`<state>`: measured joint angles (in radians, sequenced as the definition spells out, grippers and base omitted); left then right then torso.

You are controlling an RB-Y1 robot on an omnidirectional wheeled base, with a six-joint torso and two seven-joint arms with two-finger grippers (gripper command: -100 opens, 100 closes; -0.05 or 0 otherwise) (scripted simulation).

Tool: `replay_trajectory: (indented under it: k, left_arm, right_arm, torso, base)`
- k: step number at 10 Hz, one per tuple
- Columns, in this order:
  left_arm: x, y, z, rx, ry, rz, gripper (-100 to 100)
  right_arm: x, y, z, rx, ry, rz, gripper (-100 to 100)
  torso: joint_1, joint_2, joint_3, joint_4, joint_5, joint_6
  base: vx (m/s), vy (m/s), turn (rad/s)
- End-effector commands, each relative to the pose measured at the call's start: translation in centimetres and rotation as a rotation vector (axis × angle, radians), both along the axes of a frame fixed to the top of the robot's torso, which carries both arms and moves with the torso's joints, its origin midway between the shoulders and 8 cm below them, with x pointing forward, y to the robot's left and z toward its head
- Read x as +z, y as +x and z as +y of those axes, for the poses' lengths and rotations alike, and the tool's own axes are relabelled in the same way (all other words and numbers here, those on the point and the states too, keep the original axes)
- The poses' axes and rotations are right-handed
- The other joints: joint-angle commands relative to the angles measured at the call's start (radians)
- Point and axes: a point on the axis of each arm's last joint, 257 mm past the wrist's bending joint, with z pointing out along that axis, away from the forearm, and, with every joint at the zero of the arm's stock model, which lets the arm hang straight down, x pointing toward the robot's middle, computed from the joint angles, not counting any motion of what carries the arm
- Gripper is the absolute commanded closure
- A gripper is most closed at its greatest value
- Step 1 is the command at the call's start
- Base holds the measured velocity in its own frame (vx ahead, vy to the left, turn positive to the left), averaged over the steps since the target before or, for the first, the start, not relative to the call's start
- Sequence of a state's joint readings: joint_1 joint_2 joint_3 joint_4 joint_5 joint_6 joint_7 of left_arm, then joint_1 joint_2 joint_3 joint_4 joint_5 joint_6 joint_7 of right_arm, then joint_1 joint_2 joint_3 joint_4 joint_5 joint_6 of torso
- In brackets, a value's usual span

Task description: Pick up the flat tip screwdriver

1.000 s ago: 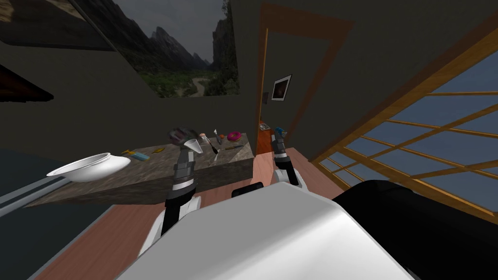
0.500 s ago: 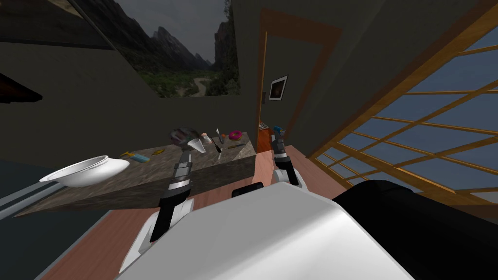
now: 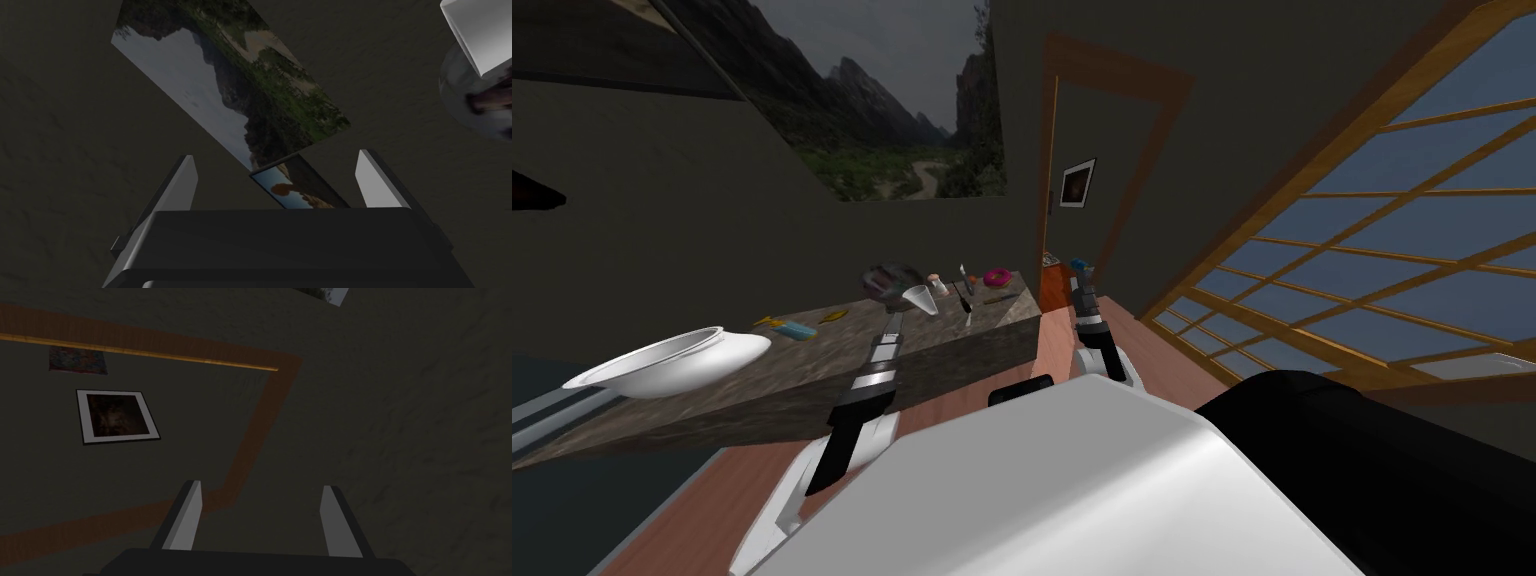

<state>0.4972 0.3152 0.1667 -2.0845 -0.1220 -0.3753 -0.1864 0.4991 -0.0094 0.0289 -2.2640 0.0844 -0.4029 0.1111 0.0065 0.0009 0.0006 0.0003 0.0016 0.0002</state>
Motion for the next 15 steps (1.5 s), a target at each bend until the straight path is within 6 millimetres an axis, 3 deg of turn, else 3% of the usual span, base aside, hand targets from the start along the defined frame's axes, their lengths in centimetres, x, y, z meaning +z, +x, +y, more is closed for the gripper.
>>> replay_trajectory:
  k: [1, 5, 6, 15]
  left_arm:
    - [-1.4, 0.6, 1.4, 0.023, 0.041, 0.048, -100]
    - [-4.0, 1.6, 3.0, 0.058, 0.130, 0.137, -100]
    - [-5.5, 2.1, 3.7, 0.073, 0.183, 0.183, -100]
    - [-12.6, 3.5, 8.0, 0.146, 0.478, 0.397, -100]
  right_arm:
    - [0.0, 0.0, 0.0, 0.000, 0.000, 0.000, 0]
    - [0.0, 0.0, 0.0, 0.000, 0.000, 0.000, 0]
    - [0.0, 0.0, 0.0, 0.000, 0.000, 0.000, 0]
    - [0.0, 0.0, 0.0, 0.000, 0.000, 0.000, 0]
  torso:
    - [0.000, 0.000, 0.000, 0.000, 0.000, 0.000]
    - [-0.005, -0.003, -0.002, -0.001, -0.001, 0.000]
    - [-0.006, -0.004, -0.003, -0.001, -0.001, 0.000]
    - [-0.012, -0.008, -0.005, -0.002, -0.003, 0.000]
  base:
    - [-0.018, 0.072, -0.108]
    - [0.013, 0.020, -0.101]
    - [0.062, -0.044, -0.202]
    - [0.077, -0.064, -0.135]
